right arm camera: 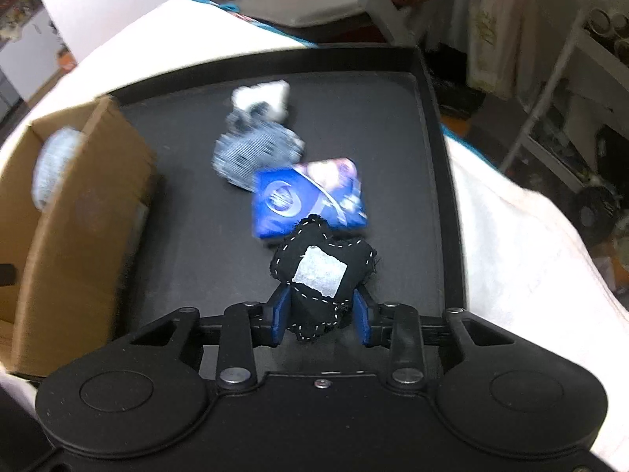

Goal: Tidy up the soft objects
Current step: 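Carry the black felt piece with the right tool into the box and release, then move the right tool back over the tray toward the blue tissue pack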

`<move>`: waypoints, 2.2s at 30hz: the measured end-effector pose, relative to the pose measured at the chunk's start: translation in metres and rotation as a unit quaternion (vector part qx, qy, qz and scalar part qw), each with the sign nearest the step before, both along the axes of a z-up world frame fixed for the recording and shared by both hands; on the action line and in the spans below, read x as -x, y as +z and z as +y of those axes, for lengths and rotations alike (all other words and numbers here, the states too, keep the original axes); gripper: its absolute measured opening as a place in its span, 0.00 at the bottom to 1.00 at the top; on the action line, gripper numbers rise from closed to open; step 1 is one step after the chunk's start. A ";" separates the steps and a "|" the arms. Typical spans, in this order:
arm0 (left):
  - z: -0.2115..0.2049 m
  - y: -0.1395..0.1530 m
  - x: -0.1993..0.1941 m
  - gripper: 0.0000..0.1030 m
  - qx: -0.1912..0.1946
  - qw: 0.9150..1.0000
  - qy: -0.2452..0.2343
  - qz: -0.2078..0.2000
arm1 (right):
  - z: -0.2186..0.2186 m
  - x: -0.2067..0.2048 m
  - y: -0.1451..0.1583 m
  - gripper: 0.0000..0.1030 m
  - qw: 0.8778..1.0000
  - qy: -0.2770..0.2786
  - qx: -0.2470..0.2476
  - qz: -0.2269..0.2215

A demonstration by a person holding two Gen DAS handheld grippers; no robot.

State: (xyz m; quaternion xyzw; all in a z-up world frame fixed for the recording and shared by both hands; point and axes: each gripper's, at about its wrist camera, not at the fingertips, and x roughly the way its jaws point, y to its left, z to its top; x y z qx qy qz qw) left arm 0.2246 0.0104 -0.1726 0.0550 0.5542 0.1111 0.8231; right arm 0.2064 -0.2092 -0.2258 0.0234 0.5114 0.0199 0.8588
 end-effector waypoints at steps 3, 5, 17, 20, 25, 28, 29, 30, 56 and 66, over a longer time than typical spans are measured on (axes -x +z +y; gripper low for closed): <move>0.002 0.002 0.001 0.56 0.006 1.000 -0.004 -0.005 | 0.011 0.003 0.012 0.32 1.000 0.023 0.008 -0.019; 0.005 0.004 0.002 0.56 0.007 1.000 -0.005 -0.009 | 0.016 0.002 0.018 0.32 0.999 0.030 0.003 -0.024; 0.032 0.005 0.014 0.54 0.047 0.998 0.012 -0.030 | 0.067 0.000 0.070 0.32 0.993 0.086 0.003 -0.080; 0.036 0.003 0.014 0.52 0.061 0.997 0.013 -0.033 | 0.082 -0.001 0.081 0.32 0.991 0.101 0.002 -0.089; 0.038 0.001 0.016 0.45 0.080 0.996 0.013 -0.041 | 0.103 -0.004 0.091 0.32 0.987 0.128 0.005 -0.095; 0.041 0.001 0.016 0.35 0.101 0.994 0.017 -0.045 | 0.114 -0.006 0.095 0.32 0.985 0.141 0.001 -0.097; 0.042 0.001 0.016 0.34 0.104 0.993 0.019 -0.047 | 0.119 -0.005 0.096 0.32 0.985 0.145 0.000 -0.097; 0.042 0.002 0.016 0.31 0.103 0.993 0.020 -0.049 | 0.122 -0.006 0.096 0.32 0.984 0.149 0.000 -0.096; 0.070 -0.006 0.014 0.12 0.148 0.987 0.030 -0.049 | 0.202 -0.016 0.097 0.43 0.970 0.226 0.005 -0.093; 0.064 -0.004 0.014 0.12 0.139 0.989 0.025 -0.041 | 0.171 -0.014 0.098 0.46 0.976 0.200 0.002 -0.090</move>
